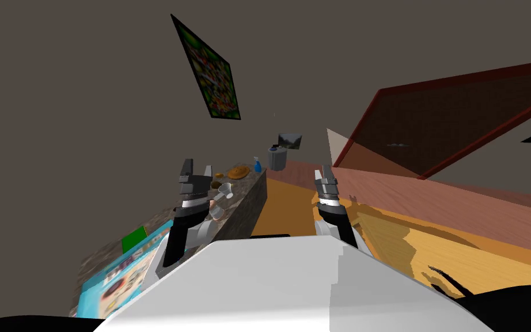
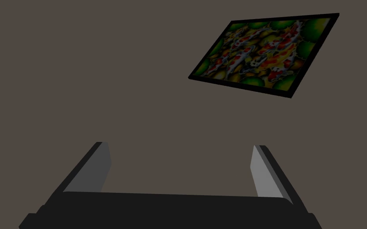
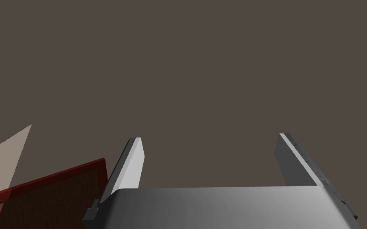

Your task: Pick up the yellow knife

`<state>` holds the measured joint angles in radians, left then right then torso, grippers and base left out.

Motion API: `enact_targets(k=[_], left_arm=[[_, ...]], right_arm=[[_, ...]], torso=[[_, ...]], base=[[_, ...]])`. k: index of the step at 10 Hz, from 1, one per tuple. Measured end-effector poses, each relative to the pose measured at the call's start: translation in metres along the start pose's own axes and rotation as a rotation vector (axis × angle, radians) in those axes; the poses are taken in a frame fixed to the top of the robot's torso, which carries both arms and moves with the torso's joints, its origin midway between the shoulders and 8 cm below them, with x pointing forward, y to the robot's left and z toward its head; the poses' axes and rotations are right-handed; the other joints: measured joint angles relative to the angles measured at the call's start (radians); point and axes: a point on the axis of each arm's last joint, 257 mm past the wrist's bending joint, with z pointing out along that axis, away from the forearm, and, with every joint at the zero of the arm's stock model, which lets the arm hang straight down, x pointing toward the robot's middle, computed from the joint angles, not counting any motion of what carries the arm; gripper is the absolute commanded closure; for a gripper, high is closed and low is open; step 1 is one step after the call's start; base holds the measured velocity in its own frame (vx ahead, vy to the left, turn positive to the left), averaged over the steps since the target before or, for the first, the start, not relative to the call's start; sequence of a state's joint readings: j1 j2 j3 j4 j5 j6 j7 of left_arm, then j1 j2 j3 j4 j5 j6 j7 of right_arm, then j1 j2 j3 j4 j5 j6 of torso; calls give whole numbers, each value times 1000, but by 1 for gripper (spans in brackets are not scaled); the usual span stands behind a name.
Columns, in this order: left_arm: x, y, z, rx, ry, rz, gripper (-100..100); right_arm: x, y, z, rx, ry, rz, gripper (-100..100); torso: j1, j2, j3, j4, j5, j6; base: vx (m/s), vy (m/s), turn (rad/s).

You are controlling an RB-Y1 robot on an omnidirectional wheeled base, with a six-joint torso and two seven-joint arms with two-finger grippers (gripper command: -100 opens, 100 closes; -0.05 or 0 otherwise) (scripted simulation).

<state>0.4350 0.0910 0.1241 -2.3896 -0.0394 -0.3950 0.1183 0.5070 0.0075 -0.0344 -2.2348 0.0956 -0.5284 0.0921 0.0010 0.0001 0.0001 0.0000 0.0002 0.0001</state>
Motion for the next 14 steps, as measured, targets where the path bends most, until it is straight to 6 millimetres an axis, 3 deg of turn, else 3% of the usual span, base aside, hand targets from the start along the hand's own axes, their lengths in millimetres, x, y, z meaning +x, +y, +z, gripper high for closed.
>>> enact_targets(k=[14], left_arm=[[-72,70,20,-264,-39,38,-100]], right_arm=[[0,0,0,0,0,0,0]], torso=[[0,0,0,0,0,0]], base=[[-8,12,-73]])
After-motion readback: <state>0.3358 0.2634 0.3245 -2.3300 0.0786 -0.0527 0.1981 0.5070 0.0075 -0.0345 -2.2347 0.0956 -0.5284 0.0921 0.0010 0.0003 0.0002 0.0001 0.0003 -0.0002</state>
